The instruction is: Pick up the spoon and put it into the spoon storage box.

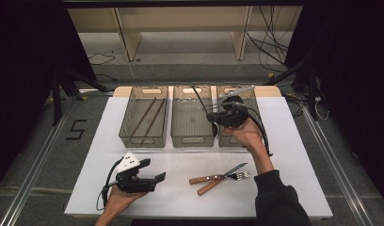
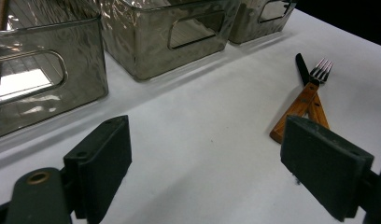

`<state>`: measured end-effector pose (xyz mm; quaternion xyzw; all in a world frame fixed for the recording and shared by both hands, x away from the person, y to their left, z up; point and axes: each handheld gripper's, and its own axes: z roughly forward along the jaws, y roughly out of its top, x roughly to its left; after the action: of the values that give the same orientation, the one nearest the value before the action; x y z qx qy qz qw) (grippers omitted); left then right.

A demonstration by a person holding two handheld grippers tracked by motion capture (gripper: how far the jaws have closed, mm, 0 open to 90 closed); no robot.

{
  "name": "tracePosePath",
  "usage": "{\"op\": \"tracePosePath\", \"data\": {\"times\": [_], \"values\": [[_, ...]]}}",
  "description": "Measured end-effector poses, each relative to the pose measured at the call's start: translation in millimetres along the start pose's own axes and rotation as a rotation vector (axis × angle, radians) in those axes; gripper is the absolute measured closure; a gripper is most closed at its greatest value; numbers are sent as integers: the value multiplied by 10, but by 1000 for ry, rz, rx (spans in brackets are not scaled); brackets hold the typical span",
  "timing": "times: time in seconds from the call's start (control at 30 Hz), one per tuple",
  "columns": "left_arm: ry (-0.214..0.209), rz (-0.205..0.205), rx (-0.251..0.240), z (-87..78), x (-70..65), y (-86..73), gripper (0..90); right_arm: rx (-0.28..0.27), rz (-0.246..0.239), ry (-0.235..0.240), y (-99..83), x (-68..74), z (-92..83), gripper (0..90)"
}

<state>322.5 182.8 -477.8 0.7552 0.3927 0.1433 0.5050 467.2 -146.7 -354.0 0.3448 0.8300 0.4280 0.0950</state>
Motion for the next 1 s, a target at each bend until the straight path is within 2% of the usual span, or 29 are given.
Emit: {"op": "tracePosePath", "data": {"times": [0.67, 1.0], "values": [[-8, -5, -6, 1, 8, -7, 162, -5, 62, -56, 251, -73, 348, 867], [-9, 0, -6, 3, -1, -7, 162, 5, 87, -79, 263, -120, 490, 867]]}}
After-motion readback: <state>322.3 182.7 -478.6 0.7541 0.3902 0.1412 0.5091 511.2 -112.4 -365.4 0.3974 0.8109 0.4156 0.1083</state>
